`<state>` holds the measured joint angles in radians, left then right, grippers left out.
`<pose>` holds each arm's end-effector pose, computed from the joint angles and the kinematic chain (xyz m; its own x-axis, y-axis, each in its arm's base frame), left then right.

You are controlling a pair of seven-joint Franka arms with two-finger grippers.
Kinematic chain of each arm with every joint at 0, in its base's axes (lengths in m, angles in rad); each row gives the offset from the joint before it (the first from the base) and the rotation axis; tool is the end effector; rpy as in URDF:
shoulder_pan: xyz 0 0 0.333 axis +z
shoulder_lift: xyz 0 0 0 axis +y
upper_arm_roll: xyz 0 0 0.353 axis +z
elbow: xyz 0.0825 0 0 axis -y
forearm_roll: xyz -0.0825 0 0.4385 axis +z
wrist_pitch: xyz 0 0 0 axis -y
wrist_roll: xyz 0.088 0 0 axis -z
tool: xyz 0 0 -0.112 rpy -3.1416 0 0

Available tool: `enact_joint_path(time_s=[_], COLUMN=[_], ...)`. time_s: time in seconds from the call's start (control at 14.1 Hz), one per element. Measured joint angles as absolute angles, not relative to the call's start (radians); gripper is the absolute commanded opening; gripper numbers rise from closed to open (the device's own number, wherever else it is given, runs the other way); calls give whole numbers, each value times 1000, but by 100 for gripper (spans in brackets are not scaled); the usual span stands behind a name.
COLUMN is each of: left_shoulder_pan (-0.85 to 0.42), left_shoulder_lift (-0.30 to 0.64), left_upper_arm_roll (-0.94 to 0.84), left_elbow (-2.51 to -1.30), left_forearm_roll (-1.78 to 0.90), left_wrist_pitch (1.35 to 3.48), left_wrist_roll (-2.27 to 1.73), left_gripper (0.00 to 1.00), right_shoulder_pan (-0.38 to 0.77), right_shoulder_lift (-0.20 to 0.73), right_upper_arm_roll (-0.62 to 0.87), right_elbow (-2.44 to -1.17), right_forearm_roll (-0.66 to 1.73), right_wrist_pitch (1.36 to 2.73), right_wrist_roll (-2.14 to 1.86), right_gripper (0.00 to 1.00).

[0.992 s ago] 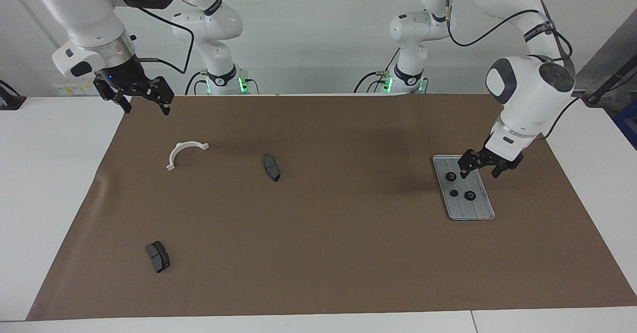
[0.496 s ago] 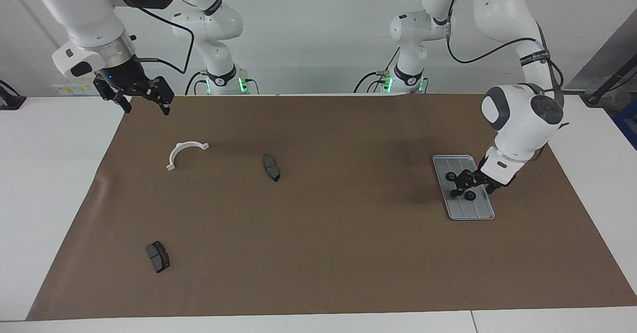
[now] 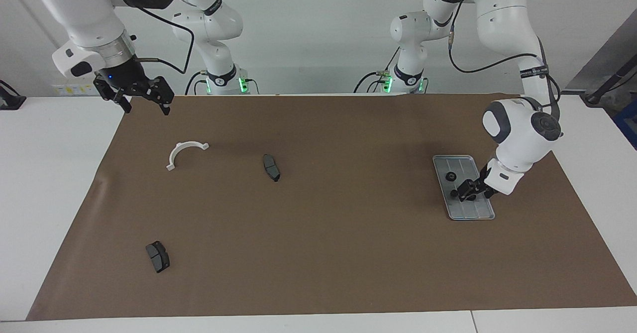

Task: Place bearing gear from tray to pile
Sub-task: 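Reach the left gripper down to a black gear in the tray, then grasp the black gear with the left gripper and lift it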

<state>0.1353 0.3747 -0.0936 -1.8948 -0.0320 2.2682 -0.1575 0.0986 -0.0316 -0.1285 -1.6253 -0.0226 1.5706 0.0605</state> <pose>0.6820 0.0308 0.3014 0.9745 0.2240 -0.0100 0.2242 -0.9728 0.0579 0.5967 -0.0216 0.6467 0.9957 -0.0901 -0.0222 -0.0897 -0.9958 0.0199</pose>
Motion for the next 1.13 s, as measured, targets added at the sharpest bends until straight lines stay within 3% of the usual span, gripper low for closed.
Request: enact_joint_path(time_s=[0.43, 0.85, 1.13], left_shoulder_pan=[135, 136, 133], left_shoulder_lift=[365, 357, 353], left_upper_arm_roll=[-92, -90, -96], left_elbow=[-1924, -1933, -1914], left_forearm_roll=[-32, -32, -19], left_wrist_pitch=[2270, 2272, 2266], left_wrist_roll=[-178, -179, -179], left_gripper=[48, 0, 0], right_shoulder_pan=[99, 99, 99], right_shoulder_lift=[-32, -32, -32], right_upper_arm_roll=[-129, -129, -128], right_elbow=[-1625, -1625, -1625], right_forearm_roll=[-23, -23, -23], right_wrist_pitch=[1571, 1571, 1571], right_wrist_roll=[61, 61, 61], right_gripper=[100, 100, 100])
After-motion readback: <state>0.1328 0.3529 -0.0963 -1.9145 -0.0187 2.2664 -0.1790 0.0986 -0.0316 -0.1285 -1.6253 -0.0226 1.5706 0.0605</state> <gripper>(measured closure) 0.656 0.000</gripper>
